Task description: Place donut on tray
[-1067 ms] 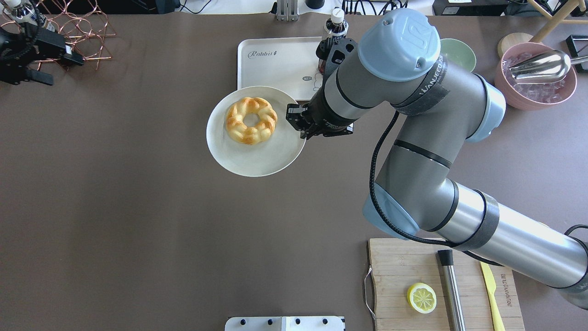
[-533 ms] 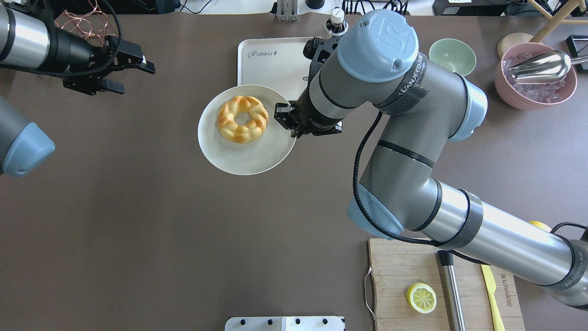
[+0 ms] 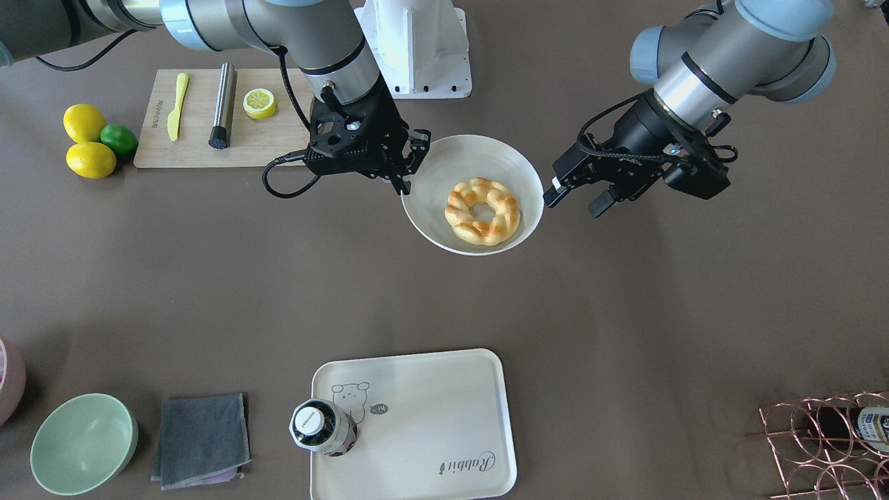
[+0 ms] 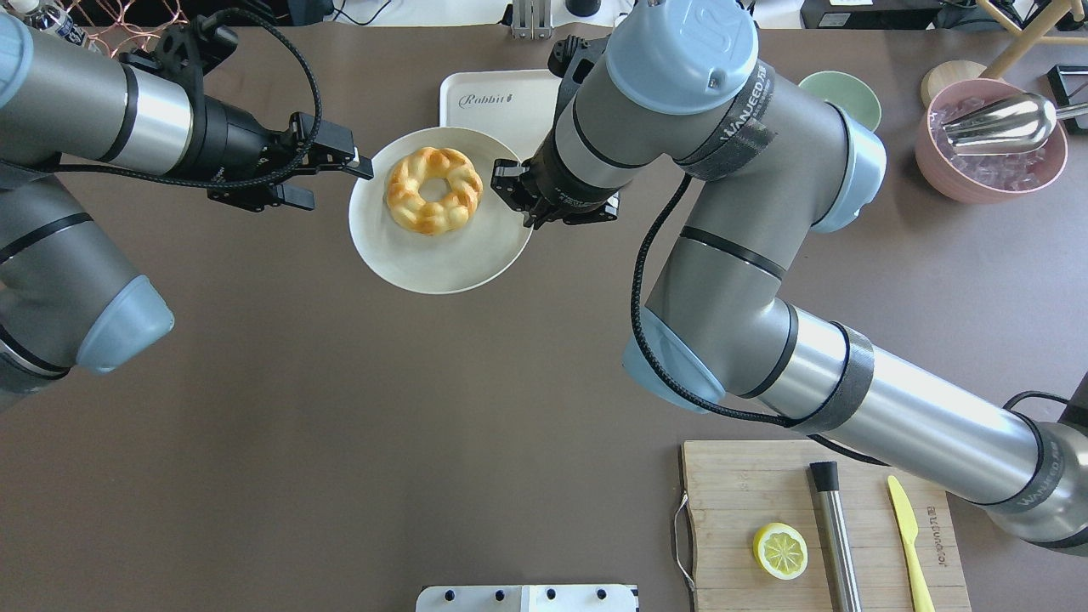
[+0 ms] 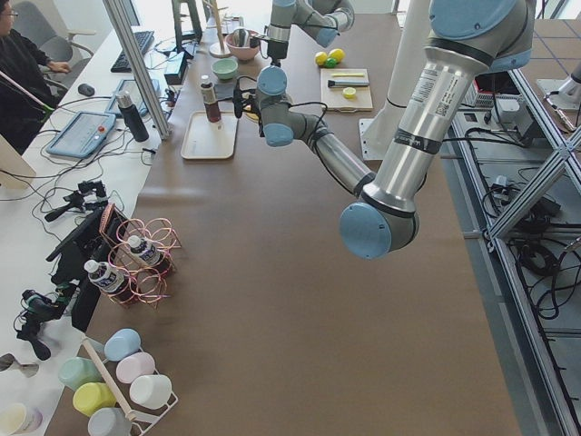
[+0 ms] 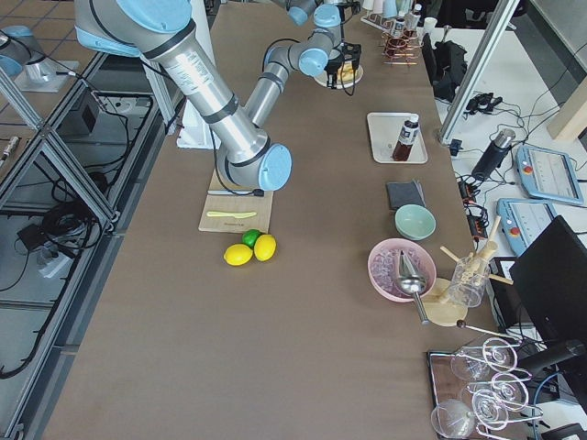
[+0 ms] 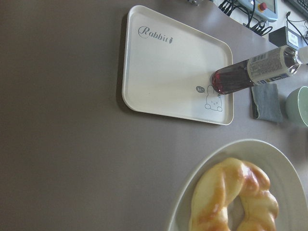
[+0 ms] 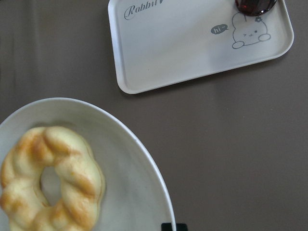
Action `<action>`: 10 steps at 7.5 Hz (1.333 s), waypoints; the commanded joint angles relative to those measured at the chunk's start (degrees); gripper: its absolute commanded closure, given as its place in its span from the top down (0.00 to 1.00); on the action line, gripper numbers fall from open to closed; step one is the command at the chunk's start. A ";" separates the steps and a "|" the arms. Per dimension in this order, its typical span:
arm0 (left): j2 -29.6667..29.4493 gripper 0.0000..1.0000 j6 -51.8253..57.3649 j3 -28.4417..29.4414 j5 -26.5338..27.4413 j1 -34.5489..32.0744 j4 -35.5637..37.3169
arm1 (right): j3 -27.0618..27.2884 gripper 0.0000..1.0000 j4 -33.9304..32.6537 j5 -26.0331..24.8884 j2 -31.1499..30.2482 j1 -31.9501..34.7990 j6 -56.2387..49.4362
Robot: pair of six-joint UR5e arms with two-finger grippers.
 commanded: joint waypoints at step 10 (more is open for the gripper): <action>0.61 0.00 0.09 -2.03 5.38 3.80 0.00 | -0.11 0.00 0.19 2.21 0.27 1.21 1.03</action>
